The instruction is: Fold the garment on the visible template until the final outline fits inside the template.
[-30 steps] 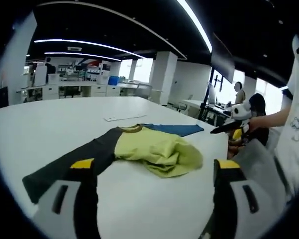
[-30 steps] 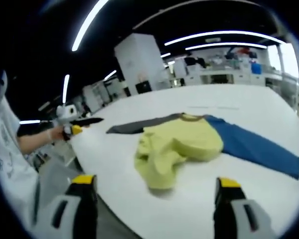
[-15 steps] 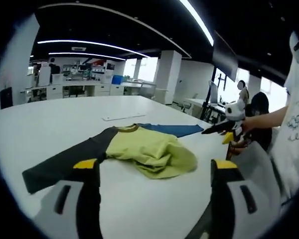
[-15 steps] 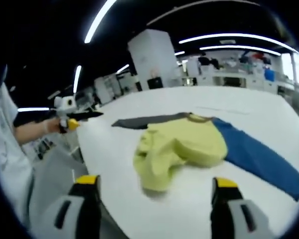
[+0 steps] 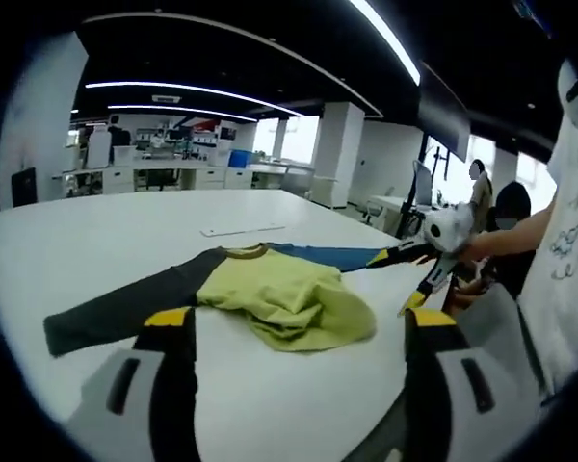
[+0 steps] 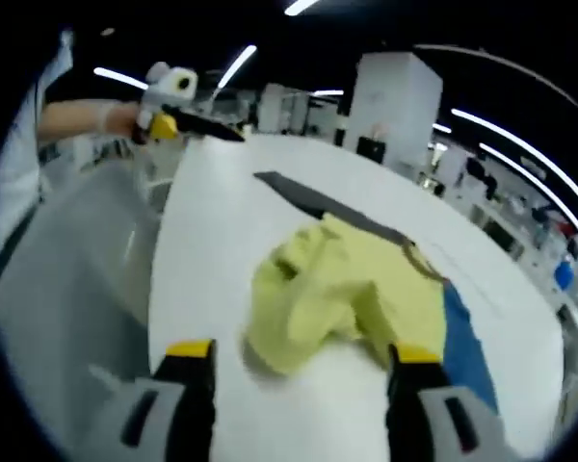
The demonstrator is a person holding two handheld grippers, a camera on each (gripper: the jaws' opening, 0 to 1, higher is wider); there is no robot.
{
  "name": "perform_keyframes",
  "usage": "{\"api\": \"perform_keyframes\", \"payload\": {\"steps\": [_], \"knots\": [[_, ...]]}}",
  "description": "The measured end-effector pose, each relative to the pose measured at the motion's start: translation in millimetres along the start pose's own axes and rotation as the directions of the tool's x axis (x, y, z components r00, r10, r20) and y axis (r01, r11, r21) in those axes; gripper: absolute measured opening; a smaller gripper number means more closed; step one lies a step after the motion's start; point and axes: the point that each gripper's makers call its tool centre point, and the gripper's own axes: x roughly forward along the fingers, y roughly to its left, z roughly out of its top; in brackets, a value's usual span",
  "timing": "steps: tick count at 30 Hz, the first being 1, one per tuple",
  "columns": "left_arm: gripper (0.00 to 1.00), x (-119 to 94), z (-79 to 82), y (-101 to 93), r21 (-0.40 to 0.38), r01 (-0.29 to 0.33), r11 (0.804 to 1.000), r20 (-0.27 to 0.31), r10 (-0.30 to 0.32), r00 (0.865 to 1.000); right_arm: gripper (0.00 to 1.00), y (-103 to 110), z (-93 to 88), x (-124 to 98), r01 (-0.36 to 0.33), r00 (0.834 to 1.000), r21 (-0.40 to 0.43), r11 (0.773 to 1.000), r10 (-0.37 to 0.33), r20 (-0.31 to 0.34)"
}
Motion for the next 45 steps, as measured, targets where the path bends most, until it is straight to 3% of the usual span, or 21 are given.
{"api": "perform_keyframes", "payload": {"steps": [6,9,11,13,17,21,26,34,39,45], "knots": [[0.86,6.0,-4.1,-8.5,-0.002,-0.017,1.000,-0.002,0.017,1.000,0.60,0.6,-10.6,12.8,-0.016,0.999,-0.079,0.997,0.014,-0.032],[0.85,7.0,-7.5,-10.6,-0.005,-0.021,1.000,-0.014,0.021,1.000,0.50,-2.4,-17.4,18.3,-0.022,0.998,-0.117,0.993,0.016,-0.054],[0.85,6.5,-8.6,-13.2,-0.007,-0.022,1.000,-0.015,0.022,1.000,0.46,-3.5,-22.1,24.9,-0.036,0.997,-0.098,0.995,0.030,-0.067],[0.84,6.3,-8.9,-13.4,-0.010,-0.023,1.000,-0.013,0.023,1.000,0.34,-6.4,-27.0,28.8,-0.029,0.996,-0.105,0.994,0.019,-0.092],[0.83,5.2,-8.4,-12.4,-0.036,-0.018,0.999,0.000,0.018,1.000,0.20,-3.9,-22.8,35.9,-0.042,0.997,-0.021,0.999,0.040,-0.069],[0.82,5.2,-13.1,-12.0,-0.021,-0.017,1.000,-0.023,0.017,1.000,0.00,-9.4,-15.9,36.4,-0.027,0.998,-0.022,0.999,0.026,-0.051],[0.80,5.7,-14.6,-11.9,-0.029,-0.004,1.000,-0.021,0.003,1.000,0.00,-12.8,0.0,32.0,-0.034,0.999,0.029,0.999,0.035,-0.028],[0.79,8.8,-18.8,-13.5,-0.030,0.014,0.999,-0.027,-0.015,1.000,0.00,-22.3,49.0,23.0,-0.079,0.997,0.125,0.989,0.077,0.027],[0.78,8.2,-21.1,-12.8,-0.035,0.017,0.999,-0.029,-0.018,0.999,0.00,-38.8,81.3,25.5,-0.100,0.994,0.183,0.978,0.089,0.066],[0.77,5.4,-22.1,-10.5,-0.038,0.011,0.999,-0.034,-0.012,0.999,0.00,-59.8,98.2,37.7,-0.090,0.996,0.187,0.978,0.082,0.046]]}}
